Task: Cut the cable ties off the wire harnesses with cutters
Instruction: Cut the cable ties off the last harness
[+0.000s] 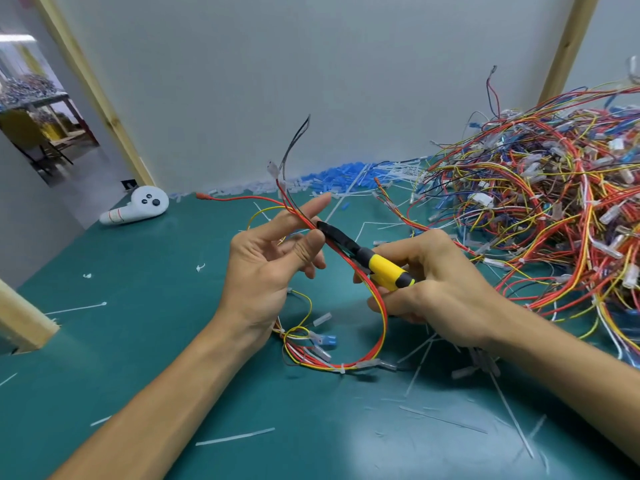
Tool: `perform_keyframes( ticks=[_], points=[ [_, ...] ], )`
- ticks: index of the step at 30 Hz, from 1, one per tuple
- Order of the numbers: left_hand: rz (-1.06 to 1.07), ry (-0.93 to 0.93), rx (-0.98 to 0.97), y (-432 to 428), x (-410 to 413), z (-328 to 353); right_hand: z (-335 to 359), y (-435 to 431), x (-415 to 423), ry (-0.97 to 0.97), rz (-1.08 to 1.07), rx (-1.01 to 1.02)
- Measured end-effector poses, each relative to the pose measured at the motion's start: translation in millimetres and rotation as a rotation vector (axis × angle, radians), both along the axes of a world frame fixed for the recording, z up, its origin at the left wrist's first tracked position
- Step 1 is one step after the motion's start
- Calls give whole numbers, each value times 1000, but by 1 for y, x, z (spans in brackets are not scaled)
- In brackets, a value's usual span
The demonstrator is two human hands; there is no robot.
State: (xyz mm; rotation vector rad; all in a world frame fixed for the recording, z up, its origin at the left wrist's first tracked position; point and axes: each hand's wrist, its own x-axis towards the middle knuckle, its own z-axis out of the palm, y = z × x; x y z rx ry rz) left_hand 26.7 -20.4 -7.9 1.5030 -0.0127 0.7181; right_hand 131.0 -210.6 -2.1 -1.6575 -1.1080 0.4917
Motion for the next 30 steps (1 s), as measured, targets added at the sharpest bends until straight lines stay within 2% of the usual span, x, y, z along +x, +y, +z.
perform_keyframes(
  ticks=[5, 10, 22, 30],
  points=[
    [22, 42, -6, 0, 0, -1, -3, 1, 0, -22, -12, 13],
    [99, -11, 47, -2, 0, -1, 0, 1, -3, -13, -13, 26],
    [96, -4, -4, 1, -1, 2, 1, 2, -3, -17, -93, 72],
    [107, 32, -29, 4, -3, 3, -1, 4, 2, 86, -167, 113]
  ],
)
